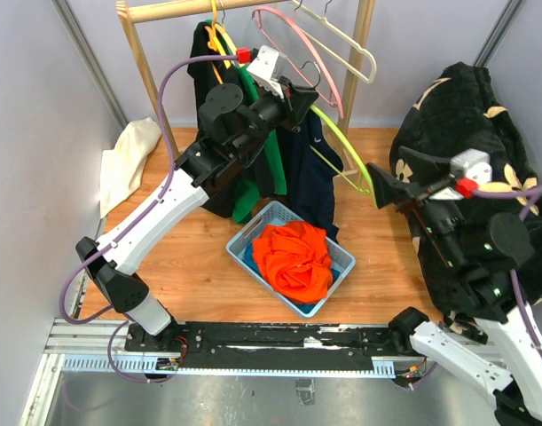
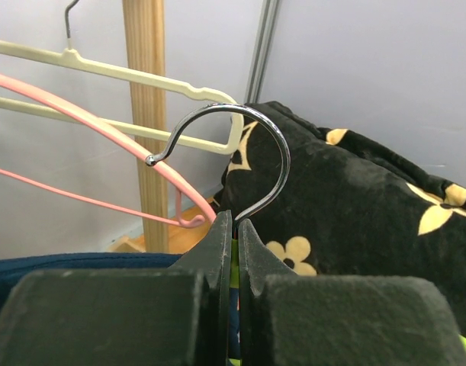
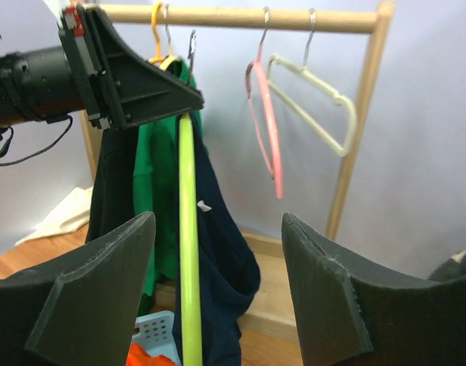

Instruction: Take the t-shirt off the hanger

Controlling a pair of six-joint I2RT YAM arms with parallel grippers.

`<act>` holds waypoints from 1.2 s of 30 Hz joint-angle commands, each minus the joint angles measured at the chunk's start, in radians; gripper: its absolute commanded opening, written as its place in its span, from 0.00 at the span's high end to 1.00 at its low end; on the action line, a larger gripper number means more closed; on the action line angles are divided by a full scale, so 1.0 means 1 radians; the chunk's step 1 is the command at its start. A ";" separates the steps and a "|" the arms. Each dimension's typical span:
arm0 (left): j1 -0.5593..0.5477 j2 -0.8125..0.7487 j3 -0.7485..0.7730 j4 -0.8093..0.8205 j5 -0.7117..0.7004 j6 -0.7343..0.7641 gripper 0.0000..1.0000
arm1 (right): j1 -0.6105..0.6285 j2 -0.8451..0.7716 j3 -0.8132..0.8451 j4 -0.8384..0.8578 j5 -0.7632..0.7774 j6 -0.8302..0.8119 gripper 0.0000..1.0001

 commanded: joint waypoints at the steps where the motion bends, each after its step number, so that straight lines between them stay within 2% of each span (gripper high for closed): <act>1: -0.025 -0.036 0.032 0.042 -0.018 0.025 0.99 | 0.013 0.090 0.036 0.030 -0.087 0.034 0.32; 9: -0.047 -0.028 0.050 0.033 -0.023 0.034 0.99 | 0.012 0.158 0.019 0.065 -0.095 0.041 0.32; 27: -0.075 -0.011 0.077 0.045 -0.067 0.036 1.00 | 0.013 0.142 -0.057 0.075 -0.075 0.084 0.35; 32: -0.080 -0.002 0.086 0.036 -0.072 0.041 0.99 | 0.013 0.146 -0.057 0.080 -0.066 0.083 0.48; 36: -0.082 -0.002 0.086 0.034 -0.075 0.045 0.99 | 0.012 0.141 -0.059 0.084 -0.055 0.082 0.62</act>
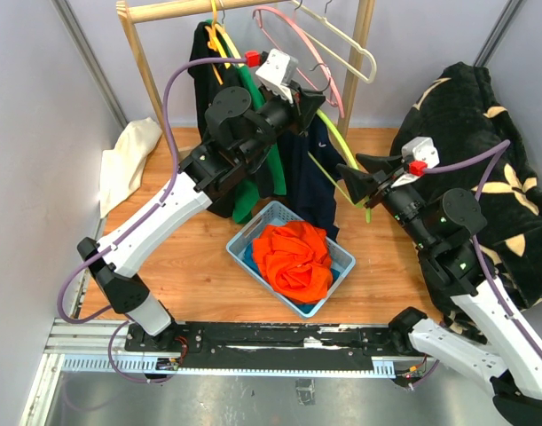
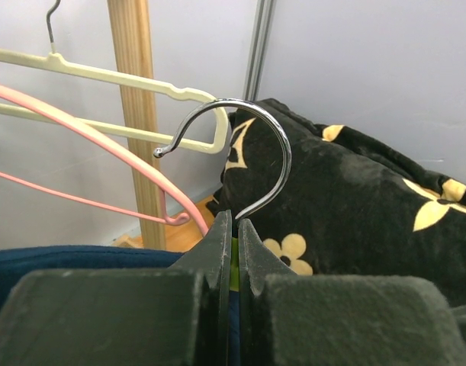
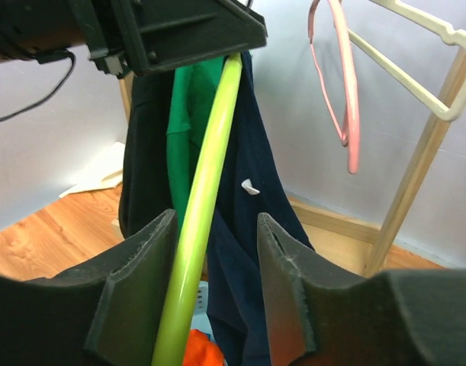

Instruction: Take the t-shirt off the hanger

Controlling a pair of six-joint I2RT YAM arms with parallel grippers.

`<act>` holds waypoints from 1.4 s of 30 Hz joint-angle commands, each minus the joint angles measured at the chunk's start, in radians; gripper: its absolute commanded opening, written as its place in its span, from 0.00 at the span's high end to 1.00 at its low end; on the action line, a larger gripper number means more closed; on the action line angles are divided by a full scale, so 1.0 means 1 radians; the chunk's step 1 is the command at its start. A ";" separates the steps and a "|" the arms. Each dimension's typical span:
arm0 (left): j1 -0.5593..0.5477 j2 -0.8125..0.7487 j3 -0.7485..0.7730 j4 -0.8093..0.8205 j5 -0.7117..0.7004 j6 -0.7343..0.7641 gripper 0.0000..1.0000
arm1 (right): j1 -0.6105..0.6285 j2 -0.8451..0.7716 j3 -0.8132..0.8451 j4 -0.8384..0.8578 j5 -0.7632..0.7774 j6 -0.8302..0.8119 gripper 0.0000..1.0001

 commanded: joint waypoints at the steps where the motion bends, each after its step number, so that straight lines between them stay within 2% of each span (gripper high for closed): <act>1: -0.014 -0.004 0.051 0.071 -0.012 0.006 0.99 | 0.012 -0.011 -0.011 0.036 0.034 0.008 0.66; 5: -0.014 -0.006 0.046 0.070 -0.021 0.012 1.00 | 0.012 -0.016 -0.013 0.039 0.036 0.007 0.72; 8: -0.015 -0.006 0.045 0.068 -0.029 0.015 1.00 | 0.012 -0.019 -0.012 0.036 0.037 0.007 0.72; 9: -0.016 -0.006 0.045 0.069 -0.033 0.015 0.99 | 0.012 -0.022 -0.010 0.033 0.040 0.007 0.69; 11: -0.016 -0.006 0.044 0.068 -0.040 0.019 1.00 | 0.012 -0.026 -0.004 0.022 0.044 0.008 0.53; 12: -0.016 -0.006 0.043 0.068 -0.045 0.022 1.00 | 0.012 -0.029 -0.002 0.017 0.046 0.008 0.48; 14: -0.016 -0.004 0.043 0.069 -0.053 0.027 0.99 | 0.012 -0.041 0.003 0.012 0.049 0.011 0.40; 17: -0.016 -0.003 0.045 0.067 -0.061 0.035 1.00 | 0.012 -0.058 0.012 0.002 0.057 0.011 0.37; 36: -0.041 0.042 0.082 0.102 -0.133 0.039 0.99 | 0.011 -0.035 0.006 0.034 0.069 0.070 0.37; 42: -0.046 0.045 0.083 0.112 -0.143 0.036 0.99 | 0.012 -0.034 -0.016 0.055 0.106 0.062 0.40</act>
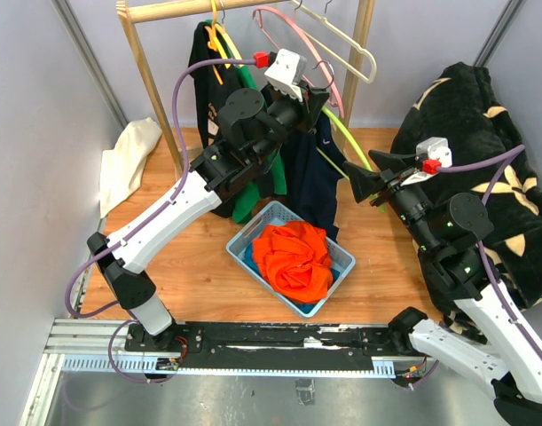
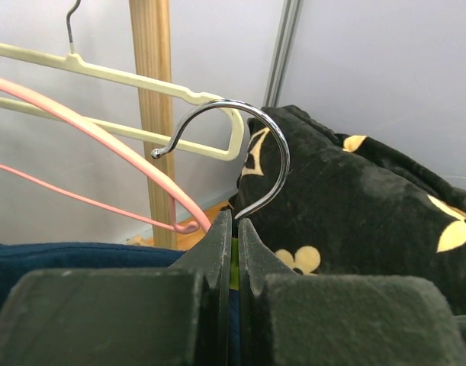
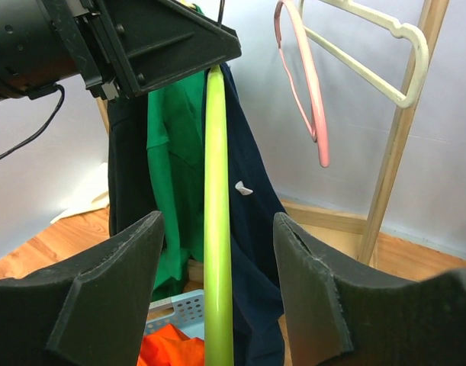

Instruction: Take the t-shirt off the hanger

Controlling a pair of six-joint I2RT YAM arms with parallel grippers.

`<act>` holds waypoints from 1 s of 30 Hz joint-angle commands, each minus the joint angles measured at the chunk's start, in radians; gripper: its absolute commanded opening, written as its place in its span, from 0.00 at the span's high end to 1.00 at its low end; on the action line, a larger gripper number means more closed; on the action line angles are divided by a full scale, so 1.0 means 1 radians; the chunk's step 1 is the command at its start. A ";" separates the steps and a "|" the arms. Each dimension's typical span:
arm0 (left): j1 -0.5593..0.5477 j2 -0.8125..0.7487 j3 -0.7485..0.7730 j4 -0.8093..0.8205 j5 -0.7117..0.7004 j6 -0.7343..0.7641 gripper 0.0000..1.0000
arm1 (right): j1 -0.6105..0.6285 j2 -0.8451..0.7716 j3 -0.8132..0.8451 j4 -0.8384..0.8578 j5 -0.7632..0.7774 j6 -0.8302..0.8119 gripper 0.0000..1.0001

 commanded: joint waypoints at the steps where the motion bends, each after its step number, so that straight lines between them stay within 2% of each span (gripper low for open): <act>1: -0.009 -0.006 0.045 0.095 -0.022 0.011 0.99 | -0.001 -0.006 -0.019 0.053 0.047 0.011 0.41; 15: -0.020 0.004 0.055 0.099 -0.032 0.014 0.99 | -0.001 -0.010 -0.033 0.056 0.091 -0.008 0.55; 23: -0.023 0.009 0.067 0.087 -0.031 0.016 0.99 | -0.001 -0.022 -0.041 0.065 0.078 -0.030 0.81; 30: -0.024 0.022 0.098 0.029 -0.015 0.032 1.00 | -0.001 -0.041 -0.051 0.097 0.027 -0.064 0.98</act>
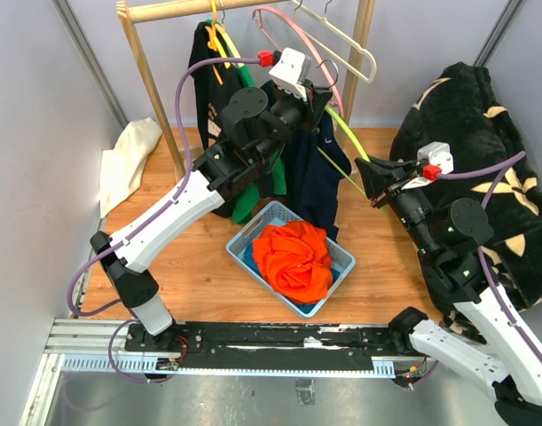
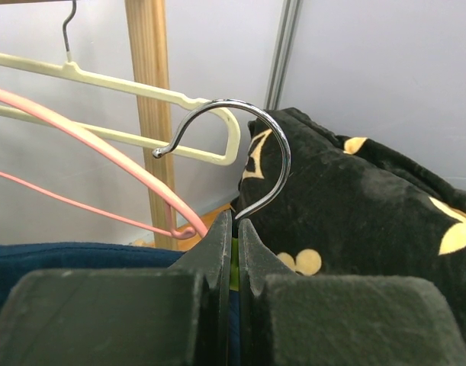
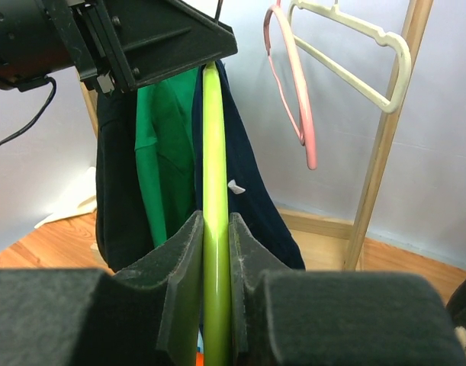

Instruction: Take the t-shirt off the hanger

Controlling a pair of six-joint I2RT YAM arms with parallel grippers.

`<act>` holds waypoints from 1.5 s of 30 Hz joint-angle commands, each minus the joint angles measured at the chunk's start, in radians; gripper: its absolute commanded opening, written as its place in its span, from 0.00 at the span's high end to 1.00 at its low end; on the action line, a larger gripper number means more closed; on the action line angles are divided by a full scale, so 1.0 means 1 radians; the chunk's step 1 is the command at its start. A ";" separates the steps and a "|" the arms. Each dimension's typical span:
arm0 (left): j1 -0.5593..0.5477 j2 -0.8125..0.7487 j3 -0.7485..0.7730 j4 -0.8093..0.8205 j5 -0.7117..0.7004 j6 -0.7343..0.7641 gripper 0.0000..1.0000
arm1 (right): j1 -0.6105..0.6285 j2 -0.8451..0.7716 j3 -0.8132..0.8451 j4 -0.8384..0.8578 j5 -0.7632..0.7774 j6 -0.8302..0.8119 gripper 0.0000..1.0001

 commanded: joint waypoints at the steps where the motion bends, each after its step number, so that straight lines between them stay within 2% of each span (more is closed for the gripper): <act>1: -0.009 0.009 0.084 0.015 0.017 0.017 0.99 | -0.001 -0.023 -0.010 0.058 -0.006 -0.031 0.99; 4: -0.009 0.007 0.100 -0.023 0.039 0.025 0.89 | -0.002 -0.029 -0.006 0.059 0.001 -0.035 0.99; 8: -0.009 -0.031 0.063 -0.038 0.047 0.036 0.61 | -0.003 -0.038 -0.006 0.062 0.020 -0.047 0.99; 12: -0.009 -0.090 -0.010 -0.019 0.039 0.040 0.48 | -0.002 -0.043 -0.003 0.065 0.029 -0.061 0.99; 20: -0.009 -0.190 -0.180 0.027 0.034 0.043 0.42 | -0.001 -0.062 0.006 0.065 0.026 -0.080 0.99; 23: -0.007 -0.190 -0.231 0.055 0.037 0.046 0.37 | -0.001 -0.073 0.006 0.061 0.016 -0.082 0.99; 27: -0.003 -0.151 -0.227 0.053 0.056 0.046 0.35 | -0.002 -0.088 0.008 0.058 -0.004 -0.081 0.99; 36: 0.016 -0.080 -0.204 0.072 0.024 0.039 0.36 | -0.001 -0.116 0.006 0.044 -0.021 -0.076 0.99; 45: 0.034 -0.083 -0.214 0.081 0.000 0.037 0.46 | -0.001 -0.131 0.003 0.036 -0.015 -0.077 0.99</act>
